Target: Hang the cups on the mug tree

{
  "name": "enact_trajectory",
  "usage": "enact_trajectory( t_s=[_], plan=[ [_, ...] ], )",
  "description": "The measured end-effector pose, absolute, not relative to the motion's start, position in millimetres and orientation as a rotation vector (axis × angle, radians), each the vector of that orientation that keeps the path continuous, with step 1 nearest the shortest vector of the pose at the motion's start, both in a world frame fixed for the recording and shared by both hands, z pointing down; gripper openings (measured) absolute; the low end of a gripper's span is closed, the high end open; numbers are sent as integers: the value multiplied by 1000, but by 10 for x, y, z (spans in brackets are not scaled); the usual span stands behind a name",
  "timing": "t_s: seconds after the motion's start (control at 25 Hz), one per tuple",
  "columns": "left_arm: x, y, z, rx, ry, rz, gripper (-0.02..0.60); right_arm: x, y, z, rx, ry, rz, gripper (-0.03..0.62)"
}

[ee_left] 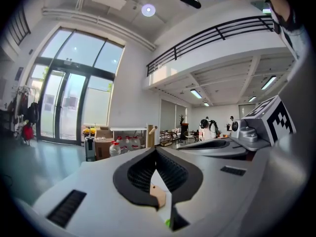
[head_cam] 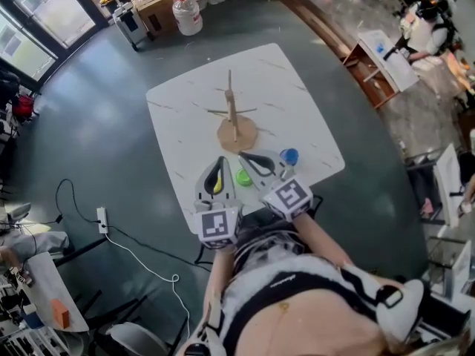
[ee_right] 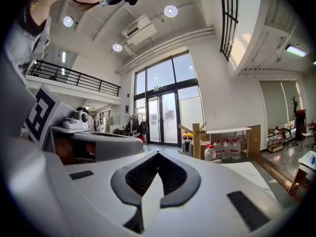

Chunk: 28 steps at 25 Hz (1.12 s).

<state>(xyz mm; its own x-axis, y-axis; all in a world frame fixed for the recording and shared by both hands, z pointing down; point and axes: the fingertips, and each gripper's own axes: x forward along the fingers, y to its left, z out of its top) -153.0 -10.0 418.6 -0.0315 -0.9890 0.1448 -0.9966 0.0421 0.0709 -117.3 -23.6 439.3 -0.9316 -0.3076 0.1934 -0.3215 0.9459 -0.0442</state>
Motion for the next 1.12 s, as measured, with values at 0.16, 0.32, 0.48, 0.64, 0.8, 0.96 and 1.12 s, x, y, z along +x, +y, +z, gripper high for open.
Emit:
enact_trajectory(
  t_s=[0.16, 0.32, 0.48, 0.64, 0.8, 0.96, 1.12],
  plan=[
    [-1641, -145, 4245, 2106, -2110, 73, -6, -1263, -266, 4469, 525, -2899, 131, 3],
    [-1710, -189, 4289, 2154, -2067, 68, -6, -1339, -297, 4535, 573, -2888, 131, 3],
    [-1761, -211, 4343, 2197, -2021, 75, 0, -1360, -330, 4582, 635, -2870, 136, 3],
    [-1786, -238, 4411, 2227, -1973, 58, 3, -1318, -346, 4652, 692, -2839, 138, 3],
    [-1760, -296, 4427, 2266, -1929, 90, 4, -1319, -366, 4678, 722, -2827, 152, 3],
    [-1725, -341, 4430, 2286, -1906, 102, 6, -1311, -419, 4664, 735, -2829, 159, 3],
    [-1746, -350, 4522, 2281, -1907, 159, 9, -1311, -444, 4679, 712, -2827, 145, 3]
  ],
)
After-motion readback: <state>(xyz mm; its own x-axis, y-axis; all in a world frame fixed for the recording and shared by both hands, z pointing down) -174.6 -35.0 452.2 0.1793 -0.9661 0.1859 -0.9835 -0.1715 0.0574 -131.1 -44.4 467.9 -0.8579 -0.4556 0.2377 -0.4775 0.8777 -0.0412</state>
